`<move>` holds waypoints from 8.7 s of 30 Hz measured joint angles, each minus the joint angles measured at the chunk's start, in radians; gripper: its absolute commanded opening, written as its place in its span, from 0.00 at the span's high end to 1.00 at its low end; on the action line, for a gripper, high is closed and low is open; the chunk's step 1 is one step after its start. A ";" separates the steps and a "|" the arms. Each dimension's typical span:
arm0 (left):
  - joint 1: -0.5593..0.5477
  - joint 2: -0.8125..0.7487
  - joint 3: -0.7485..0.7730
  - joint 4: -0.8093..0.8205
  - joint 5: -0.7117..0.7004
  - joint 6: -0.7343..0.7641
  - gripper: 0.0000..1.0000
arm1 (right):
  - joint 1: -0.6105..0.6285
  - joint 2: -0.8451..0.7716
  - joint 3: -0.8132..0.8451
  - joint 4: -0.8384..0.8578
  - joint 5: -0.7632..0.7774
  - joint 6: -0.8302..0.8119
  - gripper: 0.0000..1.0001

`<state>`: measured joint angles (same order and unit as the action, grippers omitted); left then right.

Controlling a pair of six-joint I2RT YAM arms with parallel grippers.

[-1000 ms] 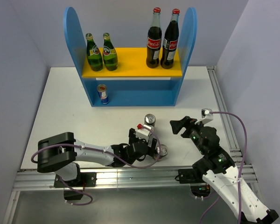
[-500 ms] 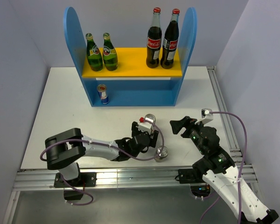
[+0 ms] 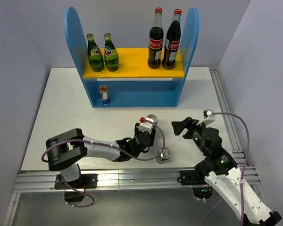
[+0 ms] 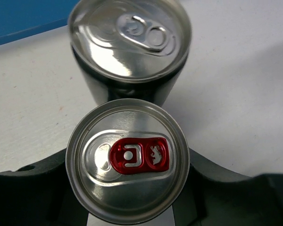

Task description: Place and organize the beverage onto the shelf

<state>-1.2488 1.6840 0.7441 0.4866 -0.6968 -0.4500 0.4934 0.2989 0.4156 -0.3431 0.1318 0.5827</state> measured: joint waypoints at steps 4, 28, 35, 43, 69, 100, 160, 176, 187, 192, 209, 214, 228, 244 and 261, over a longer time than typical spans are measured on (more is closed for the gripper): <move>0.000 -0.068 -0.039 -0.064 -0.016 -0.002 1.00 | 0.000 0.000 0.000 0.000 -0.002 0.000 0.08; 0.624 -0.137 -0.060 0.056 0.085 0.142 1.00 | 0.000 0.014 -0.012 0.008 -0.033 -0.001 0.08; 0.665 -0.013 0.048 0.098 0.120 0.149 1.00 | 0.000 0.029 -0.012 0.010 -0.047 -0.001 0.09; 0.684 0.081 0.119 0.143 0.122 0.153 1.00 | 0.000 0.036 -0.012 0.014 -0.049 -0.002 0.08; 0.724 0.207 0.219 0.169 0.129 0.174 0.09 | 0.000 0.040 -0.012 0.019 -0.050 -0.004 0.09; 0.383 -0.740 -0.049 -0.473 -0.010 -0.029 0.01 | 0.117 0.066 0.026 -0.043 0.070 0.031 0.07; 0.064 -0.973 -0.112 -0.987 -0.262 -0.356 0.01 | 1.374 1.004 0.246 -0.847 0.952 1.373 0.00; 0.064 -0.988 -0.124 -0.969 -0.263 -0.356 0.01 | 1.340 1.157 0.213 -0.843 1.106 1.377 0.47; 0.063 -0.943 -0.135 -0.916 -0.240 -0.320 0.01 | 1.283 1.169 0.220 -0.839 1.118 1.383 1.00; 0.056 -0.833 -0.169 -0.756 -0.158 -0.252 0.01 | 1.233 1.102 0.226 -0.894 1.113 1.379 1.00; -0.060 -0.323 -0.350 0.132 0.010 0.057 0.01 | 0.837 0.594 0.100 -0.193 0.969 0.574 1.00; -0.039 -0.159 -0.253 0.295 0.006 0.113 0.01 | 0.836 0.618 0.109 -0.262 0.958 0.624 1.00; 0.045 0.125 -0.043 0.496 0.019 0.158 0.02 | 0.809 0.543 0.110 -0.410 0.958 0.697 1.00; 0.135 0.245 0.054 0.534 0.041 0.183 1.00 | 0.692 0.465 0.083 -0.245 0.907 0.449 1.00; 0.135 -0.151 -0.188 0.307 0.010 0.172 1.00 | 0.300 0.813 0.146 0.291 0.672 0.057 1.00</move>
<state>-1.1133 1.5326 0.5556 0.7940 -0.6868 -0.2783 0.7937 1.1114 0.5621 -0.0525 0.8036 0.6399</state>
